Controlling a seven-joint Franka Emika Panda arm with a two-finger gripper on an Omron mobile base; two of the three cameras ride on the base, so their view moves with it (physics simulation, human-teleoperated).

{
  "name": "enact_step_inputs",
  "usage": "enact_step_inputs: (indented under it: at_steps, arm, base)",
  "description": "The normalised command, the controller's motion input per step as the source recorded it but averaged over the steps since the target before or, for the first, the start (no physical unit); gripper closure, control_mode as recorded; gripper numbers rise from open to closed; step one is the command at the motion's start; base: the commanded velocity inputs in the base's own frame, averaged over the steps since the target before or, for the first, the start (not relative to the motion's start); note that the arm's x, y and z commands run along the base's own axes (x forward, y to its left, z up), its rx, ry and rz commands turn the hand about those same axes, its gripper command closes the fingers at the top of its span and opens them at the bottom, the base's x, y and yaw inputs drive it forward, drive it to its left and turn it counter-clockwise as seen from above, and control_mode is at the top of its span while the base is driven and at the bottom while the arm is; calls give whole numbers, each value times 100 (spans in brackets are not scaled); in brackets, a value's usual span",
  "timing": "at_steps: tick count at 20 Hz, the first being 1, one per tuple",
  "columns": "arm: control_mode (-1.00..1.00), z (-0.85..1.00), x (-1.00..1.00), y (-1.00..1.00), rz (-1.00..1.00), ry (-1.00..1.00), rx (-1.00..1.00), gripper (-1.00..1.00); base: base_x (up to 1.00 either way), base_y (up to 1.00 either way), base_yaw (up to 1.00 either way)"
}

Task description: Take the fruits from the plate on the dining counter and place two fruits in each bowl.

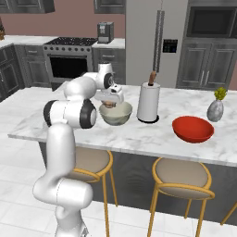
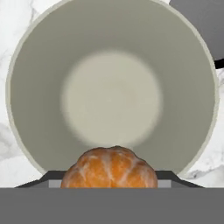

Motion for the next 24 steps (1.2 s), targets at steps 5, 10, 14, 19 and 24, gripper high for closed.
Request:
enact_step_inputs:
  at_steps: [5, 10, 14, 19, 24]
  arm:
    - [-100, -35, 27, -3, -12, 4, 0, 100]
    - [-100, -30, 3, -1, -12, 3, 0, 100]
    - [-100, -18, 10, -8, -9, 5, 0, 100]
    - [-100, -23, 8, -7, -8, 7, 0, -100]
    - [-100, -13, 12, -6, -5, 6, 0, -100]
  base:
    - [0, 0, 0]
    - [0, 0, 0]
    - [0, 0, 0]
    - [0, 0, 0]
    - [0, 0, 0]
